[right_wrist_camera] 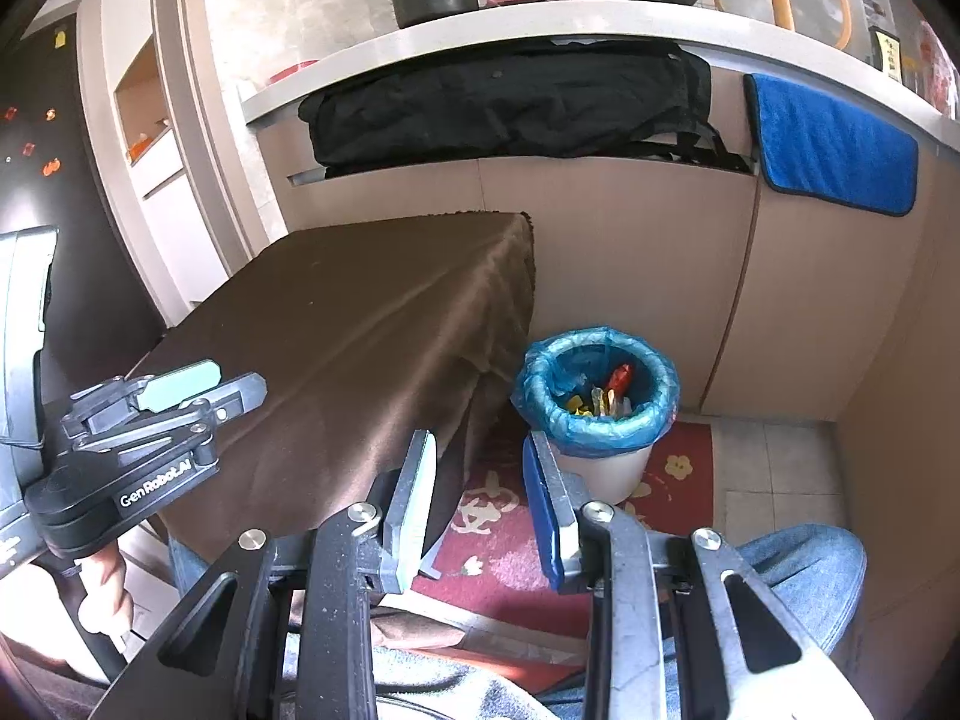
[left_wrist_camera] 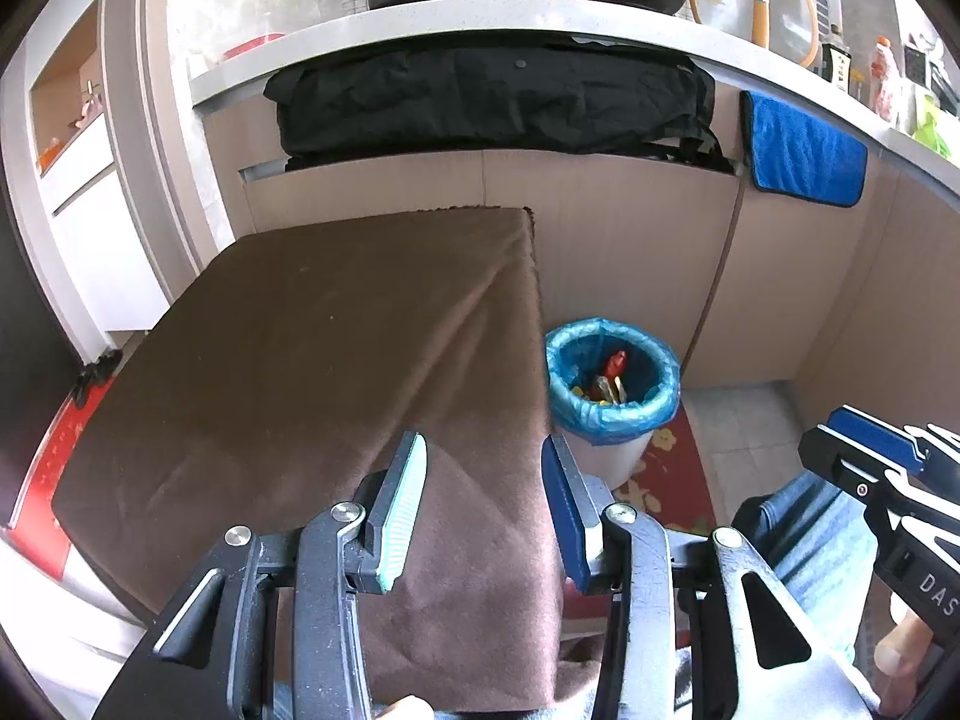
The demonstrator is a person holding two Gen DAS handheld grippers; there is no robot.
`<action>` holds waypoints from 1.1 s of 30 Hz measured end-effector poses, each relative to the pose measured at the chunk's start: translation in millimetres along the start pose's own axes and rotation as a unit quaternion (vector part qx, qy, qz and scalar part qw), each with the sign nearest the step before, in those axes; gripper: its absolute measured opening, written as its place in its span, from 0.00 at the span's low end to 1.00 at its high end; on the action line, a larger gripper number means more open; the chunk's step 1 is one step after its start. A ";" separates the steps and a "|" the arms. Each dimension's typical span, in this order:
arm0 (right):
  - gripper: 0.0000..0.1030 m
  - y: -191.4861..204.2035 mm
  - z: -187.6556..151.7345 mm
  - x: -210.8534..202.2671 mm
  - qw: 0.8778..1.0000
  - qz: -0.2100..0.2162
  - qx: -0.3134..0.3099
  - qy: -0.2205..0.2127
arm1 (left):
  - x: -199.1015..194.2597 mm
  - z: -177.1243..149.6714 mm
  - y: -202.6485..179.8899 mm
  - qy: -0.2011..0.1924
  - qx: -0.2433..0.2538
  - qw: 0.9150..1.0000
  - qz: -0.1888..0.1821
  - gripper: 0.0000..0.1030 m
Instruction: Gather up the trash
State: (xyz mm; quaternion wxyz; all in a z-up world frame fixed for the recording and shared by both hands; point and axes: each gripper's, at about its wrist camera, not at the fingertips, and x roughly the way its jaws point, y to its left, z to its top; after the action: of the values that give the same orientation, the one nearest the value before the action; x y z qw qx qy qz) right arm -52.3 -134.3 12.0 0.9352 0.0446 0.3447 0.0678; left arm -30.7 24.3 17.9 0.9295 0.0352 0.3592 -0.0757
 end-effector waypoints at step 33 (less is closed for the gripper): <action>0.28 -0.6 -2.9 -4.0 1.000 -0.004 0.008 -0.003 | -10.1 -5.2 2.0 -0.005 0.005 1.000 -0.016 0.40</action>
State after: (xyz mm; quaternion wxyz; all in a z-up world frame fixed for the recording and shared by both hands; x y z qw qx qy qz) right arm -57.1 -135.4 12.2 0.9360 0.0511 0.3429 0.0607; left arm -41.2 28.1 20.9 0.9298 0.0333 0.3547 -0.0924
